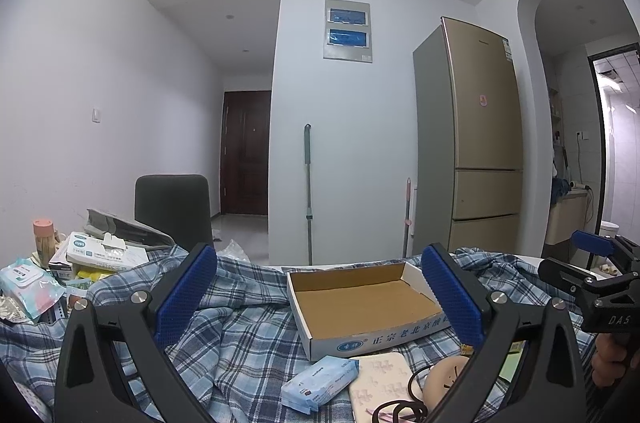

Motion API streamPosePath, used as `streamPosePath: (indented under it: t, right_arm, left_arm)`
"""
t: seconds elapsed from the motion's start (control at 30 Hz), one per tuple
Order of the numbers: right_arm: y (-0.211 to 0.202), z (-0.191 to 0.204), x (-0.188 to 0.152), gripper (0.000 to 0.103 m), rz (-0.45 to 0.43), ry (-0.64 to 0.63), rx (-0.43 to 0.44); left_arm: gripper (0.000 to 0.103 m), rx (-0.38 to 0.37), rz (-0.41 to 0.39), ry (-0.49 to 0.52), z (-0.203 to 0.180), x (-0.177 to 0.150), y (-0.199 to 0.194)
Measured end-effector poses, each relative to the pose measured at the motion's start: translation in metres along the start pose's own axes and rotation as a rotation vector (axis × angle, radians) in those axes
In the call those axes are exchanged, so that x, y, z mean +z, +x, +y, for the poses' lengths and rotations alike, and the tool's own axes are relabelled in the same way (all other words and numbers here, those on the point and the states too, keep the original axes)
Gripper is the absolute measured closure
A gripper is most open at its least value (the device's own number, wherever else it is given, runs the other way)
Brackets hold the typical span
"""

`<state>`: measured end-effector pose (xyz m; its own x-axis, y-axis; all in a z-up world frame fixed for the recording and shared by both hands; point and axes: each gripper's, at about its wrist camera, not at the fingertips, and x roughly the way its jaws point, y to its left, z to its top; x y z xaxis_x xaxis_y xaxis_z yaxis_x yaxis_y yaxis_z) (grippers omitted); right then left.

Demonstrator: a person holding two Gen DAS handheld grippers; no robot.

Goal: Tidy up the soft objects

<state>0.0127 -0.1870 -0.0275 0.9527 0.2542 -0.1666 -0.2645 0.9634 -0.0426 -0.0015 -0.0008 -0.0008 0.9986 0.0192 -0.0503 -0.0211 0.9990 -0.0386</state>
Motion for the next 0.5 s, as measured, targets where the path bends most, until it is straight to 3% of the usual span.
streamPosePath:
  t: [0.23,0.37,0.5]
  right_arm:
    - [0.001,0.001,0.000,0.000,0.004,-0.001,-0.002]
    - [0.002,0.000,0.000,0.000,0.004,0.007,-0.001]
    - [0.006,-0.003,0.000,0.000,0.028,0.023,-0.006]
  left_arm:
    - [0.000,-0.002,0.010,0.009,-0.002,0.002,0.000]
    - [0.000,-0.022,0.101,0.049,-0.006,0.011,0.009]
    - [0.000,-0.046,0.141,-0.014,0.005,0.018,0.008]
